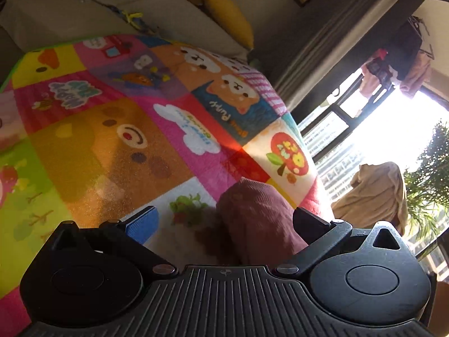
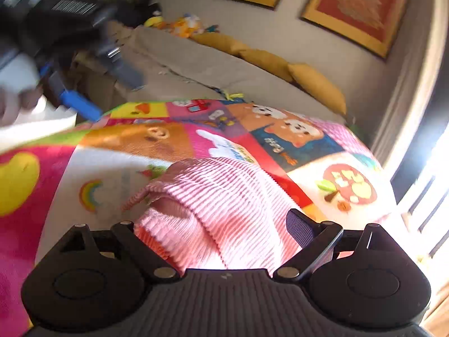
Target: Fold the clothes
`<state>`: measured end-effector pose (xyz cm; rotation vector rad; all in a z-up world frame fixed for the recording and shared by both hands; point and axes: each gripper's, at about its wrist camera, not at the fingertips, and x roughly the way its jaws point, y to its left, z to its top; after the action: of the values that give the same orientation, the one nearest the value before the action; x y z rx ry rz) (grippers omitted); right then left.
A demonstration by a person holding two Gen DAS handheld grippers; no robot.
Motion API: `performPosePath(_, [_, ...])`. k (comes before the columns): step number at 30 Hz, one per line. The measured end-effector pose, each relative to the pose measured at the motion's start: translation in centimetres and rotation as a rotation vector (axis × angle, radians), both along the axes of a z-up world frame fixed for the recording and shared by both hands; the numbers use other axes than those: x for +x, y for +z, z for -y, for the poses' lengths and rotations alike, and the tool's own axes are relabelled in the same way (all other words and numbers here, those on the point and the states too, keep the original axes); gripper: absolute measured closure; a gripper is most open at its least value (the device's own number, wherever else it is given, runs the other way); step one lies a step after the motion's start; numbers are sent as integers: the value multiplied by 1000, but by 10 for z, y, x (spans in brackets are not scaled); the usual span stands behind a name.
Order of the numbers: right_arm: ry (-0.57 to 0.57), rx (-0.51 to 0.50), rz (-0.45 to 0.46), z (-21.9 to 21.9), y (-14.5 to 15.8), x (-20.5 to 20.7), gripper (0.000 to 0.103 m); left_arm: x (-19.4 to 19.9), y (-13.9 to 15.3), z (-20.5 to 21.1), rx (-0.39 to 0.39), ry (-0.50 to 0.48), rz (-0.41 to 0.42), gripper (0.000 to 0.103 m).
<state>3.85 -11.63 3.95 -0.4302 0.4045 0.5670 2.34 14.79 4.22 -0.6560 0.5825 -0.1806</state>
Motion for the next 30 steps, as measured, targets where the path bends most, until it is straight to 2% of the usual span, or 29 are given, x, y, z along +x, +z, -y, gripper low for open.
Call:
performPosePath(1, [-22,73,-61,14,7,11,11,-2,-1,2,42,3,3,0])
performPosePath(2, [-41,128,-111,24,11,21,11,1,-3,5,46,-26,0,0])
performPosePath(5, [-77,187,-171,38,9,38,11,9,-9,26,76,-149,-11,0])
performPosePath(8, [-74,245,-230,46,8,46,11,12,-11,63,196,-265,1,0])
performPosePath(12, [-50,246,-232,42,7,48,11,12,-14,107,372,-367,47,0])
performPosePath(15, [-49,245,-227,43,6,50,11,16,-20,125,465,-388,79,0])
performPosePath(19, [-61,265,-242,47,6,53,11,17,-24,141,638,-333,135,4])
performPosePath(20, [-60,266,-243,48,6,53,11,17,-24,143,651,-338,144,18])
performPosePath(21, [-60,267,-244,48,6,53,11,16,-23,146,664,-342,153,37])
performPosePath(23, [-59,269,-246,47,5,54,11,15,-21,151,690,-350,170,38])
performPosePath(25, [-59,273,-248,47,5,54,11,18,-24,152,690,-336,154,38])
performPosePath(26, [-59,274,-250,47,5,54,11,20,-25,152,690,-329,146,42])
performPosePath(27, [-60,276,-252,47,5,54,11,22,-26,150,684,-320,131,61])
performPosePath(29, [-57,275,-253,48,6,53,11,26,-28,142,643,-321,105,82])
performPosePath(30, [-51,273,-255,47,6,52,11,25,-27,135,610,-324,100,82])
